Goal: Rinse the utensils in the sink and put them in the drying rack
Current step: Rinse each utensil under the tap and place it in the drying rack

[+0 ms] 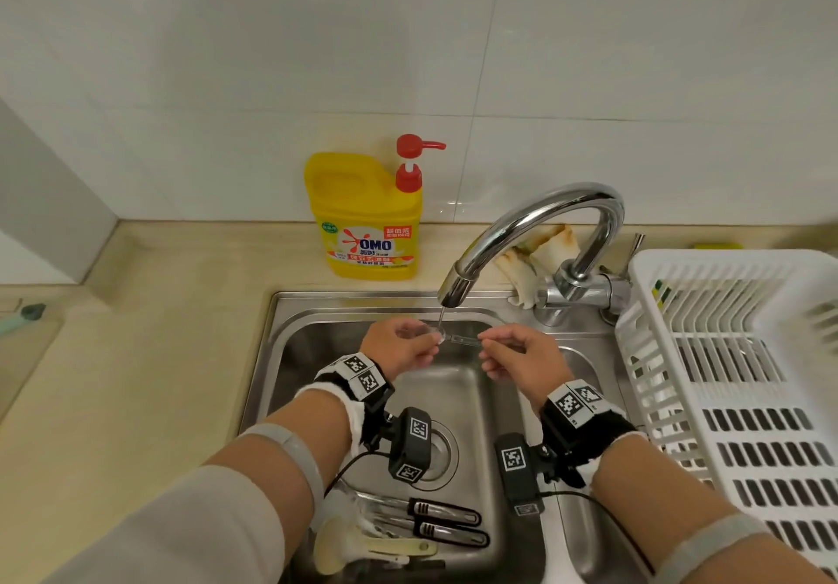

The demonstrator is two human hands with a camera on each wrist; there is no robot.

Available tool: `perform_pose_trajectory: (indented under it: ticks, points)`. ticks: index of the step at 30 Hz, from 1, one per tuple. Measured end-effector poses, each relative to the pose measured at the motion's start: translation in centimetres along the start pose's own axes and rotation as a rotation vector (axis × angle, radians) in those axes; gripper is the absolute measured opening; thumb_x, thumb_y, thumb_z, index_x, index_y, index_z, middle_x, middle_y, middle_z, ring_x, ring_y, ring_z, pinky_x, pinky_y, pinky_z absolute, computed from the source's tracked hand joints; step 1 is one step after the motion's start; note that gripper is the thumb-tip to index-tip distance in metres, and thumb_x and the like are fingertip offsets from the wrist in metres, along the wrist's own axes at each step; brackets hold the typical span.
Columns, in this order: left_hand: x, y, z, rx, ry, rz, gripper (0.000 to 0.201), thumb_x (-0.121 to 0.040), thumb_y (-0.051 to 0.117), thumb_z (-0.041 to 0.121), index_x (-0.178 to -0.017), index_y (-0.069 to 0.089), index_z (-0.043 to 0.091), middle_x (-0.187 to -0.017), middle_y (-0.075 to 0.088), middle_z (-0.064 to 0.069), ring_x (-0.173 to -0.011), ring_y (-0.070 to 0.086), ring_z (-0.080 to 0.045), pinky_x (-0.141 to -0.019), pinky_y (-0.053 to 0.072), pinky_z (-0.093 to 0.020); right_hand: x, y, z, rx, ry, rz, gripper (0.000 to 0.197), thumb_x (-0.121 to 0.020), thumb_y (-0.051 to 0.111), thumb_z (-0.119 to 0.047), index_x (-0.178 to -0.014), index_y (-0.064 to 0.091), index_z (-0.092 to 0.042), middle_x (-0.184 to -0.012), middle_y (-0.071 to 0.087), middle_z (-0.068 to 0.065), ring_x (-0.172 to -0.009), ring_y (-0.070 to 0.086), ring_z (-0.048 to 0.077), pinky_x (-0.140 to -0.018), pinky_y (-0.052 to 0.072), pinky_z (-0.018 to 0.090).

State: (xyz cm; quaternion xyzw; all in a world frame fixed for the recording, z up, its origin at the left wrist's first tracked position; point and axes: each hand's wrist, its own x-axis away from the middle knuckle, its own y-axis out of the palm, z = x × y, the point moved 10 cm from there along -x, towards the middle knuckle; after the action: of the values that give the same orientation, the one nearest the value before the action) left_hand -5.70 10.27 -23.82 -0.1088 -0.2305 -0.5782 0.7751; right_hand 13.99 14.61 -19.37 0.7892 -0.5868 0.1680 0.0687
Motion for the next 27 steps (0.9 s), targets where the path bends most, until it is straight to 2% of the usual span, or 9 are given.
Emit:
perform_pose_trajectory:
  ticks: [4,9,13,15,17,20,23,27]
  points:
    - [-0.7,0.2,-0.1,0.027,-0.009,-0.019,0.027,-0.082,0.080,0.007,-0.103,0.067,-0.002,-0.086,0.076,-0.014,-0.076,0.073,-0.020,-0.067,0.060,-0.026,-0.1,-0.3,0.2,-0.110,0.044,0.029,0.008,-0.091,0.065,0.001,-0.093,0.072,-0.003,-0.073,0.071,0.014,-0.060,0.066,0.017,-0.057,0.056,0.024]
    - [-0.7,0.7,-0.1,0.076,-0.020,-0.095,0.011,-0.094,0.063,-0.001,-0.104,0.068,-0.002,-0.092,0.075,-0.017,-0.086,0.075,-0.027,-0.074,0.062,-0.026,-0.1,-0.6,1.2,-0.223,0.102,0.064,0.007,-0.092,0.066,-0.004,-0.094,0.072,-0.003,-0.076,0.071,0.014,-0.060,0.066,0.015,-0.058,0.056,0.023]
    - [-0.4,1.3,-0.2,0.128,-0.047,-0.144,0.025,-0.097,0.048,-0.011,-0.109,0.068,-0.002,-0.104,0.070,-0.020,-0.093,0.073,-0.026,-0.079,0.060,-0.024,-0.2,-0.2,1.6,-0.222,0.117,0.066,0.006,-0.092,0.067,-0.005,-0.094,0.072,-0.005,-0.076,0.071,0.013,-0.063,0.066,0.016,-0.060,0.056,0.024]
    - [-0.2,1.4,-0.1,0.150,-0.042,-0.158,0.027,-0.095,0.050,-0.014,-0.114,0.066,-0.005,-0.106,0.069,-0.020,-0.093,0.073,-0.024,-0.080,0.060,-0.023,-0.3,0.0,1.7,-0.220,0.121,0.070,0.006,-0.092,0.067,-0.005,-0.093,0.072,-0.005,-0.076,0.071,0.013,-0.062,0.066,0.016,-0.060,0.056,0.025]
    - [-0.1,1.3,0.1,0.173,-0.023,-0.154,0.023,-0.092,0.057,-0.013,-0.112,0.066,-0.005,-0.099,0.070,-0.016,-0.088,0.073,-0.022,-0.079,0.060,-0.022,-0.3,0.3,1.7,-0.251,0.130,0.071,0.005,-0.091,0.067,-0.005,-0.093,0.072,-0.005,-0.075,0.070,0.013,-0.061,0.065,0.015,-0.060,0.057,0.024]
    - [-0.4,0.6,0.2,0.144,-0.011,-0.111,0.013,-0.091,0.065,-0.005,-0.102,0.069,-0.002,-0.088,0.072,-0.013,-0.078,0.068,-0.020,-0.068,0.057,-0.019,-0.3,0.6,1.8,-0.350,0.161,0.077,0.005,-0.091,0.067,-0.004,-0.090,0.072,-0.007,-0.074,0.071,0.011,-0.060,0.065,0.014,-0.059,0.057,0.023]
    - [-0.8,-0.4,0.1,0.068,-0.005,-0.060,0.020,-0.089,0.071,0.005,-0.107,0.071,-0.003,-0.088,0.072,-0.014,-0.075,0.068,-0.016,-0.064,0.055,-0.019,-0.2,0.6,2.0,-0.428,0.200,0.092,0.007,-0.093,0.066,-0.006,-0.091,0.072,-0.007,-0.074,0.072,0.010,-0.060,0.066,0.014,-0.059,0.058,0.022]
    - [-0.6,-0.2,-0.2,0.082,-0.017,-0.057,0.021,-0.096,0.063,0.008,-0.111,0.070,-0.005,-0.090,0.074,-0.013,-0.074,0.073,-0.012,-0.065,0.057,-0.018,-0.4,0.7,2.1,-0.428,0.222,0.087,0.015,-0.097,0.061,-0.014,-0.100,0.071,-0.003,-0.073,0.071,0.011,-0.058,0.067,0.014,-0.055,0.057,0.022]
